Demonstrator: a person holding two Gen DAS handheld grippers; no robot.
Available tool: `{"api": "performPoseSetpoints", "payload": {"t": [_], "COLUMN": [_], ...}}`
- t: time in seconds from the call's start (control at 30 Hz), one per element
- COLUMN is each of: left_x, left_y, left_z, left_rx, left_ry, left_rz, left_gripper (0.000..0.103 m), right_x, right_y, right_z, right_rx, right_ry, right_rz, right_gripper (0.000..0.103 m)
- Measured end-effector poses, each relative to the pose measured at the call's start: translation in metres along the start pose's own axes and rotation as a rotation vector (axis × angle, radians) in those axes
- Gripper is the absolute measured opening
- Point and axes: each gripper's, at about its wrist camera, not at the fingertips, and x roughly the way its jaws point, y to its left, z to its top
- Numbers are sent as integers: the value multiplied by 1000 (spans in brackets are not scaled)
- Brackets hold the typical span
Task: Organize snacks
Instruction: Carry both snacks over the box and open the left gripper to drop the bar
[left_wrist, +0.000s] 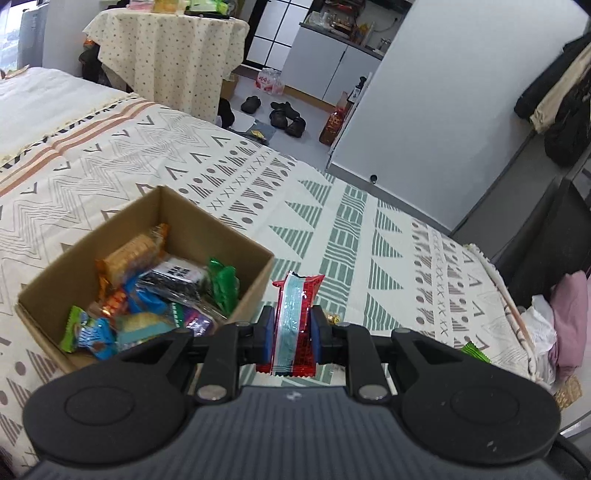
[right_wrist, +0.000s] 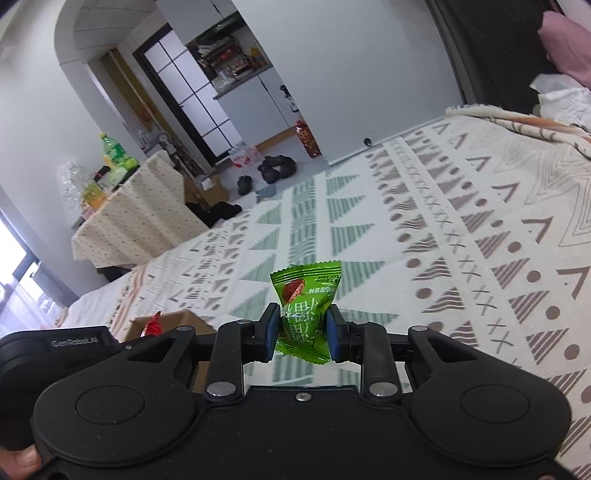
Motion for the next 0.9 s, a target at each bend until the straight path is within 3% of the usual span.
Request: {"api": "performPoseSetpoints", "payload": {"t": [0.6,0.9], "left_x": [-53,-45], "left_y": [64,96], "left_z": [35,43], "left_rx": [-148,-218], "left_ry": [-69,-49], "left_rz": [-13,6], "left_gripper": [19,19], "right_x": [-7,7], "right_y": [73,108], "right_z": [-6,-14], "right_rx": [-97,-121], "right_ry": [1,33], "right_rz": [60,97], "right_gripper": [26,26]}}
